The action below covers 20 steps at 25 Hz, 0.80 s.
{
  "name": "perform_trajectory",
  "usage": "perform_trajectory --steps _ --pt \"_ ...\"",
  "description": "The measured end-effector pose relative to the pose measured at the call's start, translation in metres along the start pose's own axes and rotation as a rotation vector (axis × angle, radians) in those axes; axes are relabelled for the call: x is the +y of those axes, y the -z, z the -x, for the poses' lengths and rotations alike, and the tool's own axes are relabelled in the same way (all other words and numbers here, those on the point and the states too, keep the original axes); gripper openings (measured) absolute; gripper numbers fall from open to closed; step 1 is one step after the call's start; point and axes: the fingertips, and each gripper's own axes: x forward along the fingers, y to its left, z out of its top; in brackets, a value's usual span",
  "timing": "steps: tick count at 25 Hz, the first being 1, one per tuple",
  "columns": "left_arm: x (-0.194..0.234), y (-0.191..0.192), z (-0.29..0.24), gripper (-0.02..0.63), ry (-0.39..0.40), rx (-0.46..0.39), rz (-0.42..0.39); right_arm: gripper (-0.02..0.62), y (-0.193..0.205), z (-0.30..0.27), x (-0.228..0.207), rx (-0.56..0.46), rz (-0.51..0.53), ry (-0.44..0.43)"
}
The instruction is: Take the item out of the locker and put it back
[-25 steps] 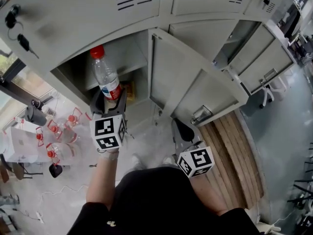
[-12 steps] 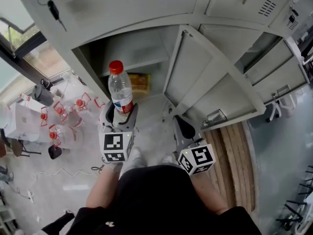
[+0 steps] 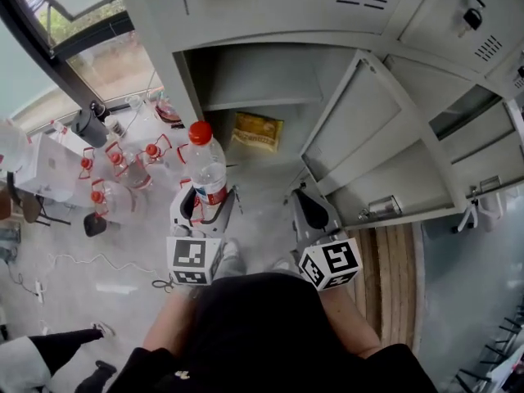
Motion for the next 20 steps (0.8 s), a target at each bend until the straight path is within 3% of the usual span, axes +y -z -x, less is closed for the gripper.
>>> perform_trajectory --steps 20 --pt "0.055 0.018 0.055 0.311 -0.142 0.015 0.030 0.000 -0.007 -0.042 0.042 0.016 0.039 -0.142"
